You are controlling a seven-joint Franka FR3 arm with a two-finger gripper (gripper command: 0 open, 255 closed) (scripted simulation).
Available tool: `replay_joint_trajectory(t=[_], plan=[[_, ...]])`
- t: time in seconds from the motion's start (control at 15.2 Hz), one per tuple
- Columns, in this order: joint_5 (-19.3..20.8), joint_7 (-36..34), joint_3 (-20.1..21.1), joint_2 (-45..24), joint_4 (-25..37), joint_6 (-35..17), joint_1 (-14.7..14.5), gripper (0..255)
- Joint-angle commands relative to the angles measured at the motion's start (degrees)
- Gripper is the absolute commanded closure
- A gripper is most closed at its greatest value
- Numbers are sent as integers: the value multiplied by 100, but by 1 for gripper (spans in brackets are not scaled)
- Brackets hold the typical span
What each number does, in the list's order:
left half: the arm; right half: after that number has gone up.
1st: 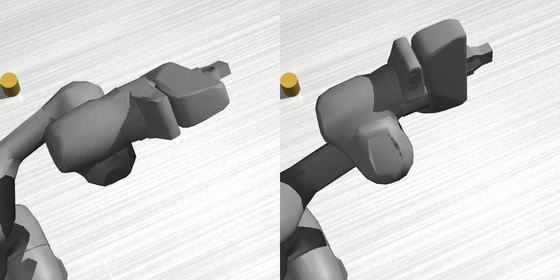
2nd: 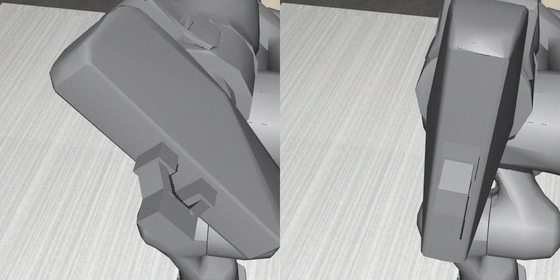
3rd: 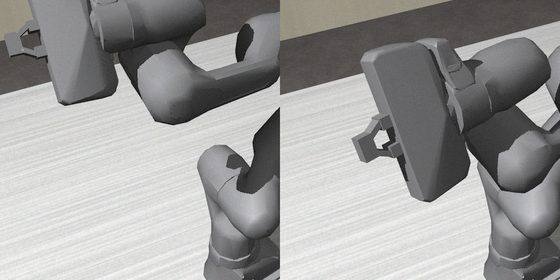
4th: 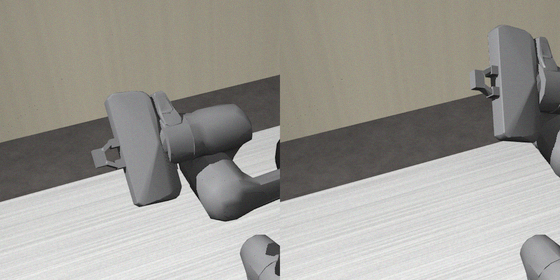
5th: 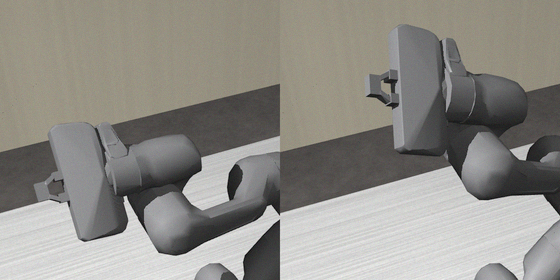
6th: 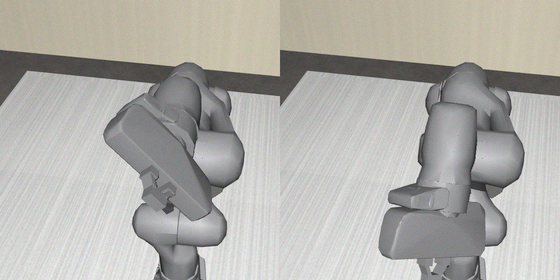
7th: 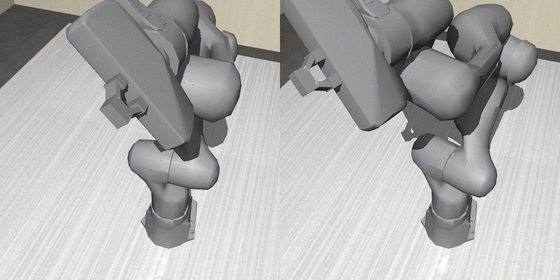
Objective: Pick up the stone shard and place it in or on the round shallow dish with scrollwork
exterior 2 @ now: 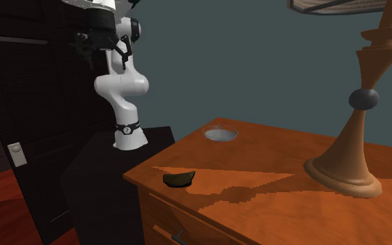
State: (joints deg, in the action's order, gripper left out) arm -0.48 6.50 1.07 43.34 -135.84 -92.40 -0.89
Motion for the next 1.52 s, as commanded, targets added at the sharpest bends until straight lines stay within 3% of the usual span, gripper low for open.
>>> replay_joint_trajectory(t=[0.0, 0.66, 1.45], plan=[[0, 0, 0, 0, 0, 0, 0, 0], [-72, 1786, -299, -1423, -508, -2079, -666, 0], [-598, 4048, -360, -3646, -210, -4104, -1471, 0]])
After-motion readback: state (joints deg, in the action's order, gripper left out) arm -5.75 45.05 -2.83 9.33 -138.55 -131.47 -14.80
